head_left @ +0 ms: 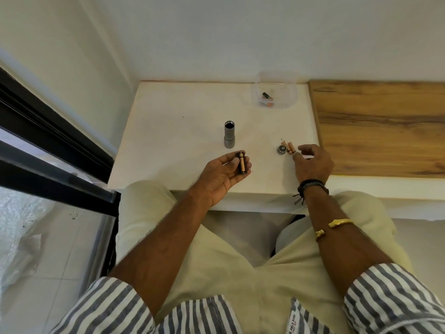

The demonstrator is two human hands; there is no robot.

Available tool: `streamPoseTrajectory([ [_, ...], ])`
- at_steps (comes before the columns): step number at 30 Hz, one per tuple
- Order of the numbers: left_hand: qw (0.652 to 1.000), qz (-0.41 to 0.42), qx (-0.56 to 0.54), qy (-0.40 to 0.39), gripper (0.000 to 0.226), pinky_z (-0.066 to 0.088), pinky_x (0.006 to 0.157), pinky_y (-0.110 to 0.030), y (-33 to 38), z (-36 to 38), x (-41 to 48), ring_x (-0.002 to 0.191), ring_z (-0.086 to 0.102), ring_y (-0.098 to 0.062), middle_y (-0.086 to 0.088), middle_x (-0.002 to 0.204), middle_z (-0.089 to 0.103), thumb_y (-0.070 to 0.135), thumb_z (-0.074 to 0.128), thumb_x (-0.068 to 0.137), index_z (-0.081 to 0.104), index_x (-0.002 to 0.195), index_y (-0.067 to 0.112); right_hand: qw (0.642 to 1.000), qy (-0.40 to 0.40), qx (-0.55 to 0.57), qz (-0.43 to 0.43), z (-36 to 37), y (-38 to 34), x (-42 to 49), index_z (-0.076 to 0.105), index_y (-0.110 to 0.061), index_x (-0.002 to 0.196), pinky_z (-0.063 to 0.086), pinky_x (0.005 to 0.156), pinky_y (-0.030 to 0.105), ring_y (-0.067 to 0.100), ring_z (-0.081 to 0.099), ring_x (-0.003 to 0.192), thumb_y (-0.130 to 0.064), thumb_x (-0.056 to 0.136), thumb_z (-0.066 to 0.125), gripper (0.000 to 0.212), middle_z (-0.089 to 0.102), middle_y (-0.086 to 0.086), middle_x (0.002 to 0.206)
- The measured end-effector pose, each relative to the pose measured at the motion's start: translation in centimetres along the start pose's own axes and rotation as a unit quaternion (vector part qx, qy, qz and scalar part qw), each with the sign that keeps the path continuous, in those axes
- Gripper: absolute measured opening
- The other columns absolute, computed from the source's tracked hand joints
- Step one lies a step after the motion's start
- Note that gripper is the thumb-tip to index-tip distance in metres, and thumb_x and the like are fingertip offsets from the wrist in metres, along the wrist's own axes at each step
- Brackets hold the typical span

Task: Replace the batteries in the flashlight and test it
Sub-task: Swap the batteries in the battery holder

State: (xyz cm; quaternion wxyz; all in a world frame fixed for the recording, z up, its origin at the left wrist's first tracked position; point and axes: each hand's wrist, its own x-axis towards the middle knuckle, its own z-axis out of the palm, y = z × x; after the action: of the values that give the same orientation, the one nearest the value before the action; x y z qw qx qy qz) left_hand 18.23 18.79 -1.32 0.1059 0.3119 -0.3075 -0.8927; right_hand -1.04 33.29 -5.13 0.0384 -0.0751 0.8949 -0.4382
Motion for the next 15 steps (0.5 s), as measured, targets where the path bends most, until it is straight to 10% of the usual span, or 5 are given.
streamPoseTrajectory([
  [6,0.994,0.046,0.097,0.032,0.023,0.053,0.098,-0.048,-0.7,0.2,0.3,0.11,0.063,-0.038,-0.019,0.109,0.065,-0.003,0.052,0.098,0.062,0.118,0.001,0.968,-0.182,0.169,0.029,-0.9,-3.9,-3.9,0.078,-0.013,0.093,0.052,0.052,0.027,0.014,0.065,0.065,-0.008,0.086,0.073,0.01,0.074,0.002,0.086],
  [15,0.948,0.127,0.287,0.06,0.03,0.055,0.096,-0.046,-1.3,0.4,0.1,0.103,0.071,-0.031,-0.018,0.115,0.071,0.002,0.061,0.094,0.064,0.124,0.004,0.897,-0.339,0.243,0.149,-0.3,-5.9,-7.0,0.075,-0.013,0.098,0.055,0.056,0.029,0.017,0.064,0.068,-0.012,0.088,0.075,0.01,0.072,0.007,0.085],
])
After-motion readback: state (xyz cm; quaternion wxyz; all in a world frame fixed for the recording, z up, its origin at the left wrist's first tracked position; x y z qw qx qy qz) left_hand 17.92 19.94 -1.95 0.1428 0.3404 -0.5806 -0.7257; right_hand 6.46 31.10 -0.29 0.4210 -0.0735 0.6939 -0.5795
